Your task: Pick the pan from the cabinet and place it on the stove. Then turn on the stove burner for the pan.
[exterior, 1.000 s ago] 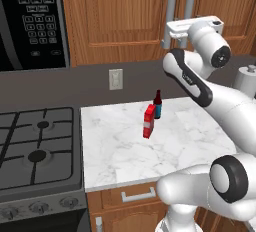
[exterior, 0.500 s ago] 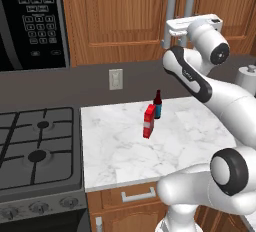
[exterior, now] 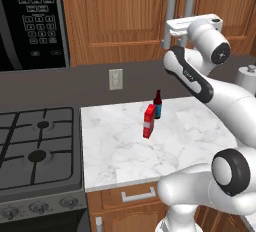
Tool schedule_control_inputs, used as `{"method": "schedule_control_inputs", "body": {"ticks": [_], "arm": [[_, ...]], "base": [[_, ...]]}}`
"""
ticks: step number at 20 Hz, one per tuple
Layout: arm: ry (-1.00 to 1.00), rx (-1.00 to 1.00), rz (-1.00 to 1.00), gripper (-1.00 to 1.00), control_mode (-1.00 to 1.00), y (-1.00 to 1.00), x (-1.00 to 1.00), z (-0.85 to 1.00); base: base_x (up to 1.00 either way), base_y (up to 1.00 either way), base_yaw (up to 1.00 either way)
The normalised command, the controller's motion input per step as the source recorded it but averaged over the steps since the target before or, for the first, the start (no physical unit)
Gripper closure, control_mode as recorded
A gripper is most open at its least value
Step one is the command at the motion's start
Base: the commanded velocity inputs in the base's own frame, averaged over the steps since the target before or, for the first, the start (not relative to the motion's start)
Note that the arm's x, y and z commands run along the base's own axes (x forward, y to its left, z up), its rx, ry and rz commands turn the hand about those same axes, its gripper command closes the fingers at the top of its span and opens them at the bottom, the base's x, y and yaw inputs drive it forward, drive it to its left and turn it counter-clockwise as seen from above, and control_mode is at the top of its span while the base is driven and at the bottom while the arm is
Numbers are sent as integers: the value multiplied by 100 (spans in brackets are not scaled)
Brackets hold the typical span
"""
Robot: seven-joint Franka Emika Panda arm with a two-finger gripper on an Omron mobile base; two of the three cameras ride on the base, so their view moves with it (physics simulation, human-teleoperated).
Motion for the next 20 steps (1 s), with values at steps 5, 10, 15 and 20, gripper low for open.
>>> {"method": "schedule_control_inputs", "body": {"ticks": [5,10,15,20], "arm": [[4,-3,0,100,-100,5,1,-7],[6,-1,0,100,-100,5,4,-5],[2,0,-2,100,-100,-34,-49,0],[0,0,0,100,-100,-62,-72,1]], "base": [[0,0,0],[0,0,0],[0,0,0],[0,0,0]]}}
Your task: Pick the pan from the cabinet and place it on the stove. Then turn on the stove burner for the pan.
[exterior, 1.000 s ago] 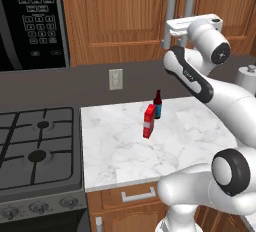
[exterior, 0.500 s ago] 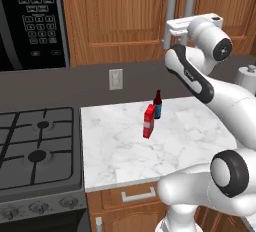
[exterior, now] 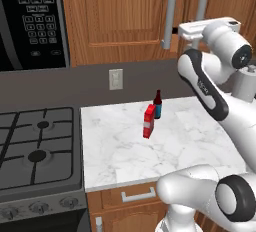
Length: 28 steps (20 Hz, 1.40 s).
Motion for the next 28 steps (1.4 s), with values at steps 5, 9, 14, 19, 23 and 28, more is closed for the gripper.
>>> {"method": "schedule_control_inputs", "body": {"ticks": [5,9,14,19,23,28], "arm": [[1,0,0,100,-100,-66,-72,0],[6,0,0,100,-100,-66,-68,3],[5,1,0,100,-100,-79,-72,1],[8,1,0,100,-100,-61,-59,-12],[1,0,0,-100,-100,-8,-60,-27],[-14,-7,0,-100,-100,2,-53,0]], "base": [[0,0,0],[0,0,0],[0,0,0],[0,0,0],[0,0,0],[0,0,0]]}}
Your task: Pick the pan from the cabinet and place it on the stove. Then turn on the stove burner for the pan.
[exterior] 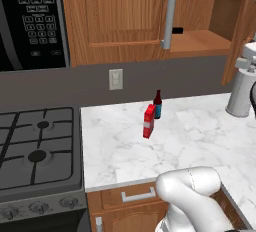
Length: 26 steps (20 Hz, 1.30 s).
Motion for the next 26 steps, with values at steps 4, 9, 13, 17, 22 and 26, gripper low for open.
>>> {"method": "schedule_control_inputs", "body": {"ticks": [4,9,13,17,22,26], "arm": [[-20,-12,0,-100,-100,8,-45,14],[-21,-16,-4,-100,-100,8,-62,16],[-1,-26,-12,-100,-100,59,-31,0],[11,-34,-14,-100,-100,86,-1,0],[23,-36,-18,-100,-100,83,9,-3],[25,-31,-22,-100,-100,58,27,-9]], "base": [[0,0,0],[0,0,0],[0,0,0],[0,0,0],[0,0,0],[0,0,0]]}}
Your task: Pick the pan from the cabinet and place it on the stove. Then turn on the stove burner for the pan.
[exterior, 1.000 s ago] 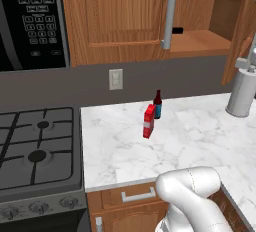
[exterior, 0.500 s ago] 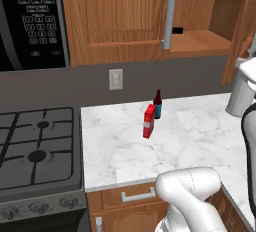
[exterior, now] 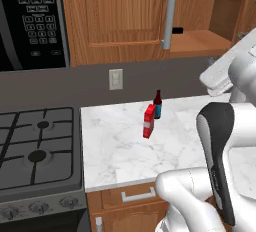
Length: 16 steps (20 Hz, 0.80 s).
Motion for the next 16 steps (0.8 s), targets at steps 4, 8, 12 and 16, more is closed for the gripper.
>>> {"method": "schedule_control_inputs", "body": {"ticks": [4,8,12,16], "arm": [[24,-25,-26,-100,-100,23,44,-11],[23,-17,-29,-100,-100,0,52,-18],[22,-12,-27,-100,-100,-13,56,-21],[17,-10,-21,-100,-100,-23,49,-25]], "base": [[0,0,0],[0,0,0],[0,0,0],[0,0,0]]}}
